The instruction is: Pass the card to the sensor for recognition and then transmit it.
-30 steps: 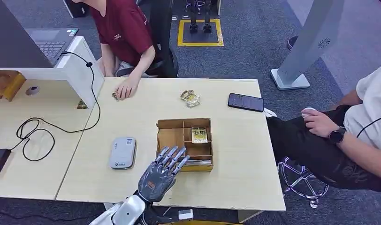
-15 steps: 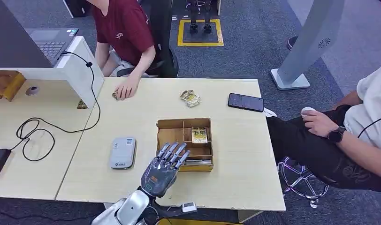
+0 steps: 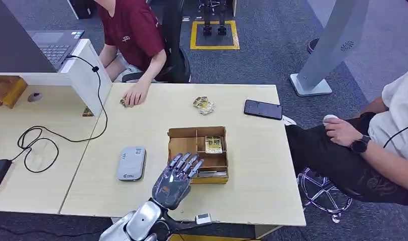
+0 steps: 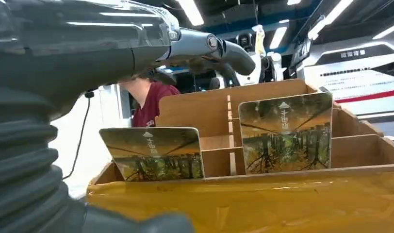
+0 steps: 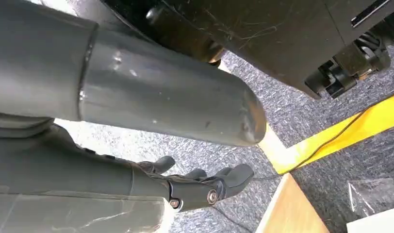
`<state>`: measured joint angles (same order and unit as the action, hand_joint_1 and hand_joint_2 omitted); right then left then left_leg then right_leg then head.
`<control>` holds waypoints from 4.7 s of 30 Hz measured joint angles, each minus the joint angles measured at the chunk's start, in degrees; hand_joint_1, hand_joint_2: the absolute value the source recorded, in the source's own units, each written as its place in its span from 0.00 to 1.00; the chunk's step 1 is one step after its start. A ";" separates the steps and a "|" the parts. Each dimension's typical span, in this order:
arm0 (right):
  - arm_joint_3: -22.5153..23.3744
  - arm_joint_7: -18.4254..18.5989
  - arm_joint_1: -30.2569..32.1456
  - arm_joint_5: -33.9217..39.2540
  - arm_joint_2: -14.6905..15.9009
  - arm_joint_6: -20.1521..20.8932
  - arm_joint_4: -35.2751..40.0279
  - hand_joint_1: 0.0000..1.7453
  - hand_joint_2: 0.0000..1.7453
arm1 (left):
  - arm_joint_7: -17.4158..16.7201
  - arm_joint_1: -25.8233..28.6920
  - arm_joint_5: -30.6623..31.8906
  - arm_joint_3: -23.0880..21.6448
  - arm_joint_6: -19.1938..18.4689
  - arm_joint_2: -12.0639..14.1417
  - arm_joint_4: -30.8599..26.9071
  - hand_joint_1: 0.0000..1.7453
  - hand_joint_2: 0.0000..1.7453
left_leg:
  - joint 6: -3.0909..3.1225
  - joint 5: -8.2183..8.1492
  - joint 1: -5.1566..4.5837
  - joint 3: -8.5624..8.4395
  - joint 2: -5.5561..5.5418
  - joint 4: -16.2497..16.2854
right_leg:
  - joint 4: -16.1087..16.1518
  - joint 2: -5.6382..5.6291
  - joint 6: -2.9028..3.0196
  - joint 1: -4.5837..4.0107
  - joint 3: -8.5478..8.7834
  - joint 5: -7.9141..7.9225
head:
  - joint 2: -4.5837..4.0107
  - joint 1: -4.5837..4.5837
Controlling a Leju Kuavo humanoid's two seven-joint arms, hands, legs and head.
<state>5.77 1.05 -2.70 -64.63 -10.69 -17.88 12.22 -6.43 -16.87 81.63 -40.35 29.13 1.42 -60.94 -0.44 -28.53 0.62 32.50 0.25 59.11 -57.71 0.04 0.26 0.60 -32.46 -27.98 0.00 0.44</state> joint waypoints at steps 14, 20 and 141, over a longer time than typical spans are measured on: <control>-0.17 -0.31 0.00 0.17 0.00 0.04 0.24 0.00 0.00 | 1.62 -0.65 -1.75 0.00 -0.66 0.02 0.02 1.00 1.00 | 0.00 0.00 0.00 0.00 0.00 0.00 | 0.00 0.00 0.00 0.00 0.00 0.00 | 0.00 0.00; -0.31 -0.37 -0.01 0.17 0.00 0.11 0.35 0.00 0.00 | 2.03 -0.70 -1.99 0.00 -0.83 0.04 0.11 1.00 1.00 | 0.00 0.00 0.00 0.00 0.00 0.00 | 0.00 0.00 0.00 0.00 0.00 0.00 | 0.00 0.02; -2.97 -0.44 0.14 3.63 0.00 -0.92 0.50 0.00 0.00 | 11.39 1.35 -21.00 5.38 -0.81 2.54 -14.25 0.00 1.00 | 0.00 0.01 0.00 0.00 0.00 0.00 | -0.02 0.00 0.00 0.00 0.00 0.00 | 0.00 0.00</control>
<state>2.80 0.61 -2.56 -61.00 -10.69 -18.80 12.72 4.96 -15.51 60.63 -34.97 28.33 3.96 -75.19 -0.44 -28.52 0.63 32.50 0.25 59.10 -57.73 0.05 0.26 0.60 -32.45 -27.98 0.00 0.44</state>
